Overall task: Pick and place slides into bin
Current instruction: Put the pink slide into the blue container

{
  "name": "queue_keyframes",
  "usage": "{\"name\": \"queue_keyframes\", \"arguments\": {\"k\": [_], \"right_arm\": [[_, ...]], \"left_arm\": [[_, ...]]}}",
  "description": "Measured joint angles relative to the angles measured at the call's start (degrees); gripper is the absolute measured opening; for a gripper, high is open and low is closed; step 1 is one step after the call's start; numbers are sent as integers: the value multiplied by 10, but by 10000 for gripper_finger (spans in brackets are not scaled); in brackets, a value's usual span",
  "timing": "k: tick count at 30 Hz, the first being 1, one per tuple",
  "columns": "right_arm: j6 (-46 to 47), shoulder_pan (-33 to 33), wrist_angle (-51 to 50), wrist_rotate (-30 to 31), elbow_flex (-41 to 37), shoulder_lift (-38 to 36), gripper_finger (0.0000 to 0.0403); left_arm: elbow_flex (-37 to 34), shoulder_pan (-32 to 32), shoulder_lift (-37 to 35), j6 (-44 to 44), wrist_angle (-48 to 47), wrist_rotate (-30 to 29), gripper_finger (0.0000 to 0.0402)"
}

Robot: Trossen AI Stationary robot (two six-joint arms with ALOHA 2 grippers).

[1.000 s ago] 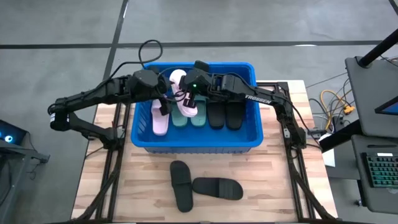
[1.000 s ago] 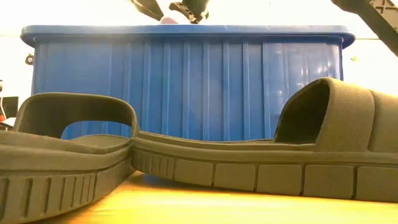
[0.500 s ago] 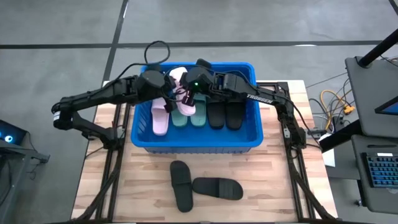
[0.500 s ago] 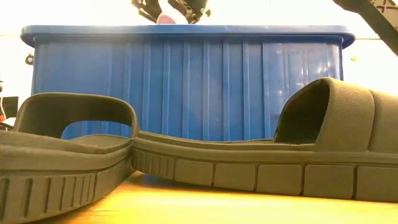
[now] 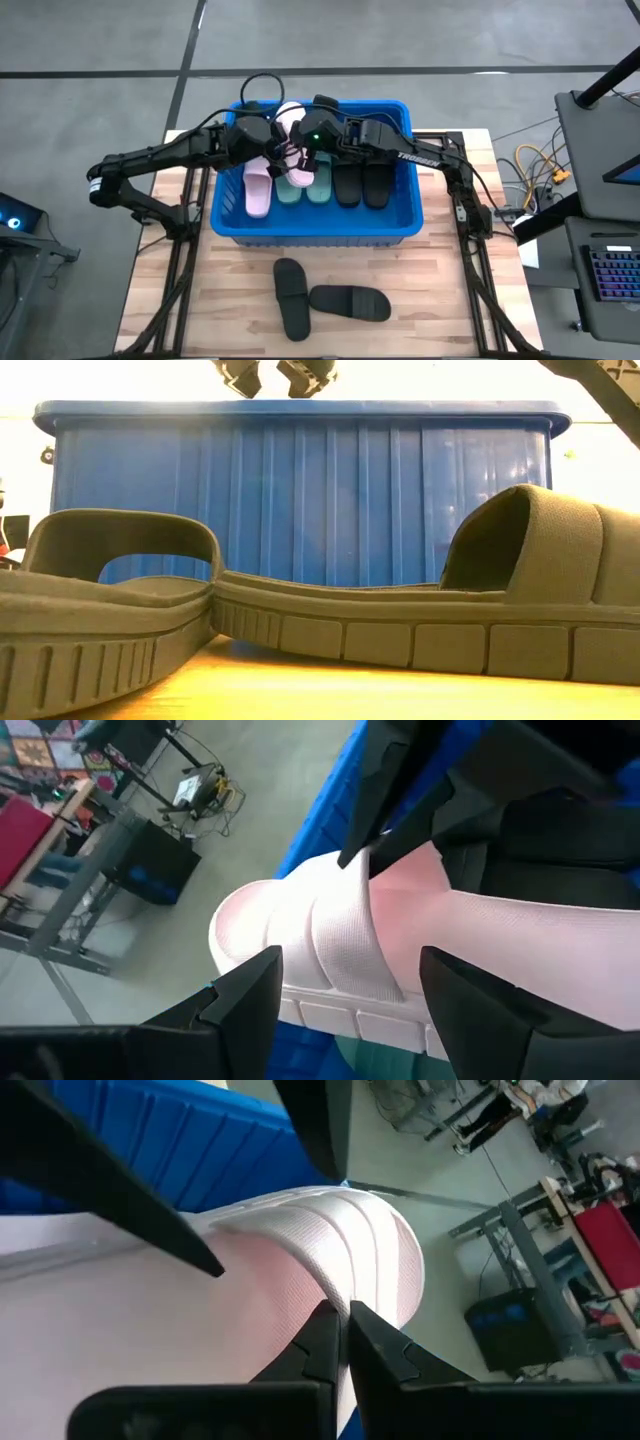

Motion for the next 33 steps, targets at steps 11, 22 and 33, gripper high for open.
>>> {"name": "queue_keyframes", "arguments": {"k": [11,22,33], "right_arm": [[-41,0,-2,-37,0,-9,8],[-75,11,0,-100,0,-13,8],[-24,9,5,-106,0,-18,8]], "left_arm": [[7,0,-3,38,3,-5,221],[2,2,-3,55,-38,-47,221],[4,0,-2,55,-31,-54,221]]}}
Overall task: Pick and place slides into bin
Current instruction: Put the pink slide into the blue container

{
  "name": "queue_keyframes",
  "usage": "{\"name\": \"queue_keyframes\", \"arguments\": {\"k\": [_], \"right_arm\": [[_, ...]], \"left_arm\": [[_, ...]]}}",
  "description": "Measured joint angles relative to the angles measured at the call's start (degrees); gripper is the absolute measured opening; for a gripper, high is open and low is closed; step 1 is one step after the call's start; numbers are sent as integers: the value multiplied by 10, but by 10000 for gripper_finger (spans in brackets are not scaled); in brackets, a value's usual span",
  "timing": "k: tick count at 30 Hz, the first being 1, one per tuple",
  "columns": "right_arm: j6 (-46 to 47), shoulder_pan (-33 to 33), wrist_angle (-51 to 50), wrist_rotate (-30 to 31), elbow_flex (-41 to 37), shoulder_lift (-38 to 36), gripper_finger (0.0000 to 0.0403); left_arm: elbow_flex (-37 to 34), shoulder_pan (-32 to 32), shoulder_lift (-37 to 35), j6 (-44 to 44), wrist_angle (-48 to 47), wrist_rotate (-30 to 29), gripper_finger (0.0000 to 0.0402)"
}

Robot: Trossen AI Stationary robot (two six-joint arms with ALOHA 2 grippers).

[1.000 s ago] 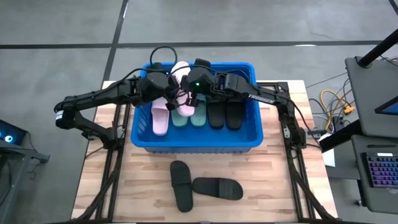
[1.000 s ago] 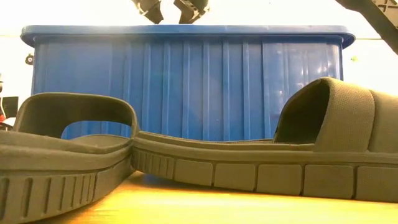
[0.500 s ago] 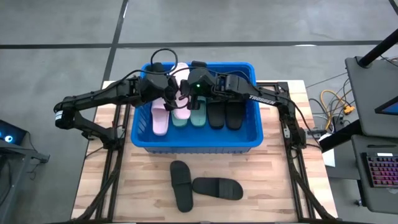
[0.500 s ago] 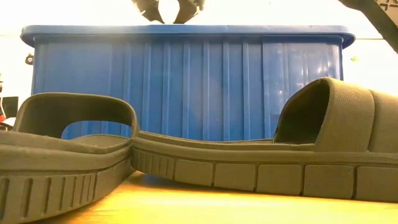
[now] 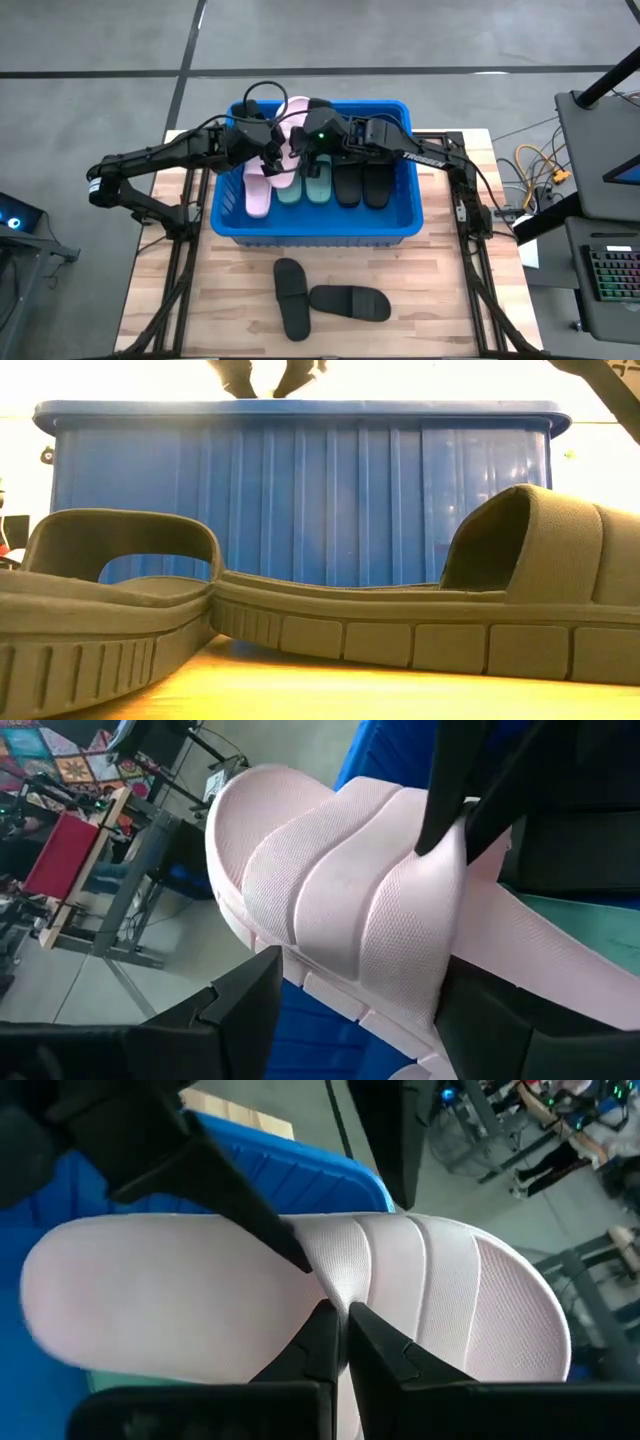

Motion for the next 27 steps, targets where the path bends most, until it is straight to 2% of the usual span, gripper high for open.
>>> {"name": "queue_keyframes", "arguments": {"k": [6,10,14,21,27], "right_arm": [[64,-3,17,-40,0,-5,8],[75,-3,22,-55,0,-10,8],[96,-3,21,-75,0,-10,8],[103,-3,18,-93,0,-11,8],[103,-3,10,-92,0,-13,8]], "left_arm": [[-2,-6,0,46,26,-57,221],[-2,-6,0,57,39,-54,204],[-2,-6,0,57,43,-47,150],[1,-6,0,54,57,-10,22],[0,-6,0,40,77,-4,9]]}}
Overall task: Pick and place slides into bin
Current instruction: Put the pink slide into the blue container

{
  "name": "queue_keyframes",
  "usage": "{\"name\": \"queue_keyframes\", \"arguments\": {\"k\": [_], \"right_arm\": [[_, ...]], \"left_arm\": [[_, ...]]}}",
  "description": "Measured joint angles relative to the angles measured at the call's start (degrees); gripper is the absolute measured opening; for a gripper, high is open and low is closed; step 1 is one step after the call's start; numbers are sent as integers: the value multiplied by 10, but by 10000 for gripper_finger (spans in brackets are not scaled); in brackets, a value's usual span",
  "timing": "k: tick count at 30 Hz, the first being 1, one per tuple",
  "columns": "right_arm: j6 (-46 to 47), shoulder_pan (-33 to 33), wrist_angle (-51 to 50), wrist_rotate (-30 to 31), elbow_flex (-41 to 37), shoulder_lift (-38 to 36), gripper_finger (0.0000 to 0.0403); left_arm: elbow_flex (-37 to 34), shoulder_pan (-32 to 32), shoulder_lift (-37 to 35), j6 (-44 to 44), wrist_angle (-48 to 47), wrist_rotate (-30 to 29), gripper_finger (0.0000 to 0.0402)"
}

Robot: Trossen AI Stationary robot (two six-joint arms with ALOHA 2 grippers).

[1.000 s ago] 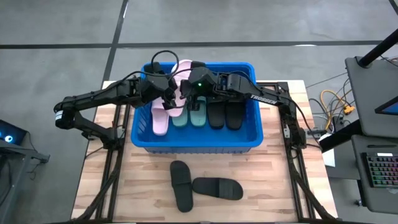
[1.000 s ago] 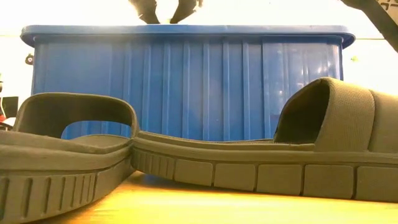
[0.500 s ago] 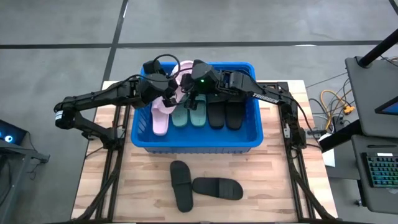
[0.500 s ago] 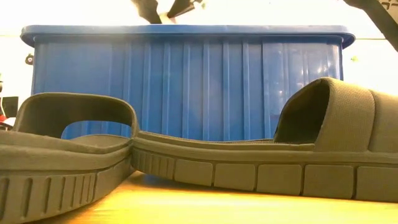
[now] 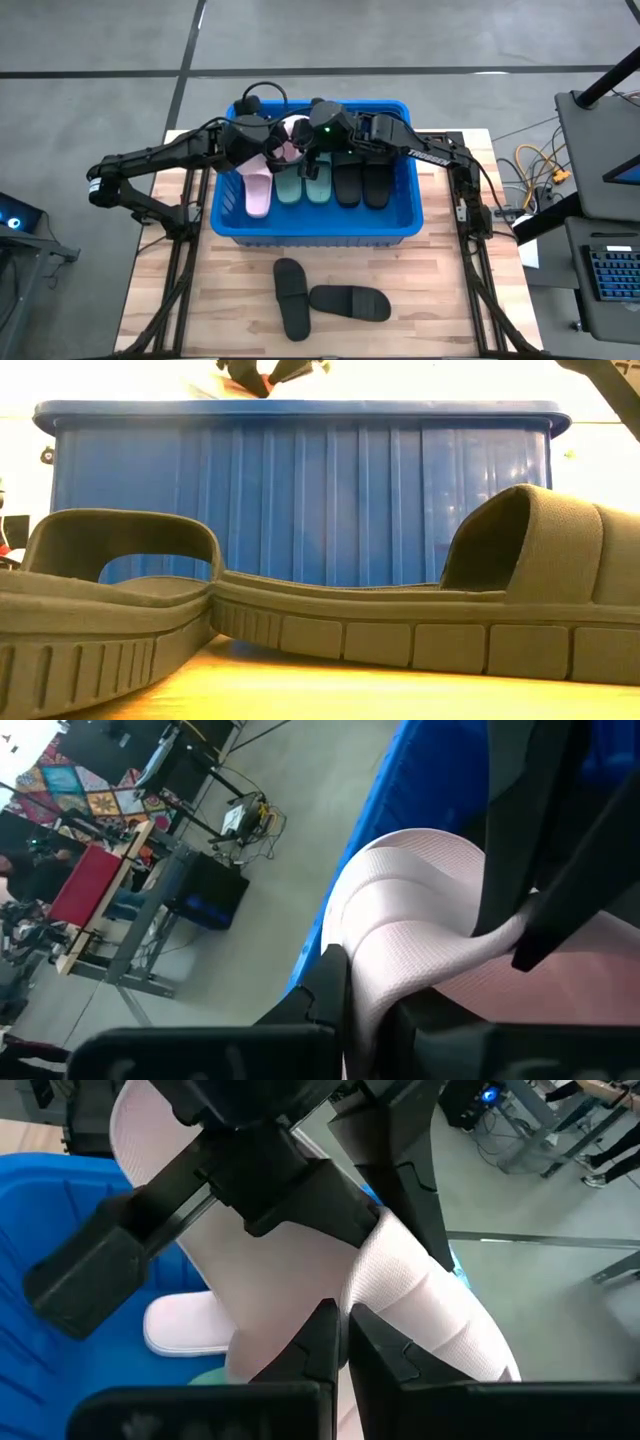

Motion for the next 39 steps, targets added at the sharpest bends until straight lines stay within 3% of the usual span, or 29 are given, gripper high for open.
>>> {"name": "queue_keyframes", "arguments": {"k": [11,18,25,34,39], "right_arm": [[45,-6,-5,8,0,-5,23],[36,-2,-16,74,0,-30,113],[52,-8,-29,82,0,-59,183],[66,-4,16,52,0,-104,185],[35,12,9,65,-2,-106,172]], "left_arm": [[-1,0,-2,-17,-4,-26,2],[0,3,-18,-37,-6,-87,0],[-1,5,-31,-146,-6,-97,0],[-3,6,-58,-247,48,-94,0],[-3,6,-62,-249,132,-23,0]]}}
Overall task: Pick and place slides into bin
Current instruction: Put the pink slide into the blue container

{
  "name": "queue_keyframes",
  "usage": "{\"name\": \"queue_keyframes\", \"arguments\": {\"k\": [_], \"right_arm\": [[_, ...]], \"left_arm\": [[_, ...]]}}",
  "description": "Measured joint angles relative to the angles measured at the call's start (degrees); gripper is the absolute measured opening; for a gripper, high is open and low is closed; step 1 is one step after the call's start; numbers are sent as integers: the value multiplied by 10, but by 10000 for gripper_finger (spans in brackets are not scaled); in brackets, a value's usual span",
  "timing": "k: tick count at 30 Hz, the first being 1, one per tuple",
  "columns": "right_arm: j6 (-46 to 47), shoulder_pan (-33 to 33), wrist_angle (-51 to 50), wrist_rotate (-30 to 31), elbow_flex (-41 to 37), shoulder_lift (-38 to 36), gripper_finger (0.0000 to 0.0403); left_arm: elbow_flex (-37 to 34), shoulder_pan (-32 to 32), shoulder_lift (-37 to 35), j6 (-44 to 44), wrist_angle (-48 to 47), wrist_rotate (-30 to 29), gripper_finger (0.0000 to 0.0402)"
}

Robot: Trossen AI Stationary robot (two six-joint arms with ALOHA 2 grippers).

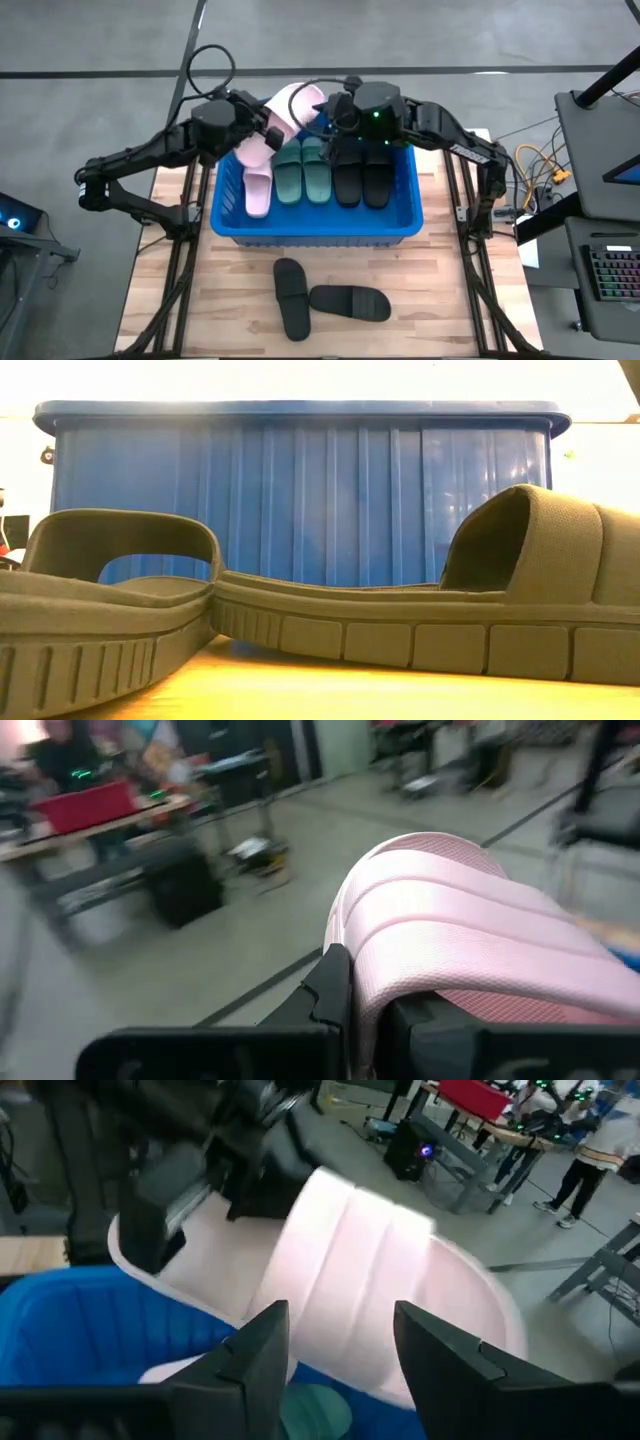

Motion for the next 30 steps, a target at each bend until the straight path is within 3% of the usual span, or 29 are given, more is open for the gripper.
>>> {"name": "queue_keyframes", "arguments": {"k": [3,9,14,16,21,25,30], "right_arm": [[-2,13,2,6,-6,1,162],[-23,37,-2,75,-25,-20,139],[-11,33,39,76,-116,-82,120],[-13,31,86,45,-181,-114,113],[3,13,330,-140,-353,-198,97],[42,-9,445,-133,-452,-238,90],[57,-11,475,-134,-498,-254,117]], "left_arm": [[0,0,0,18,36,13,0],[-2,3,-9,27,35,8,0],[-7,9,-27,27,36,2,0],[-9,9,-31,28,35,4,0],[-9,9,-38,29,37,46,0],[-9,9,-36,41,37,51,0],[-10,9,-34,44,45,71,0]]}}
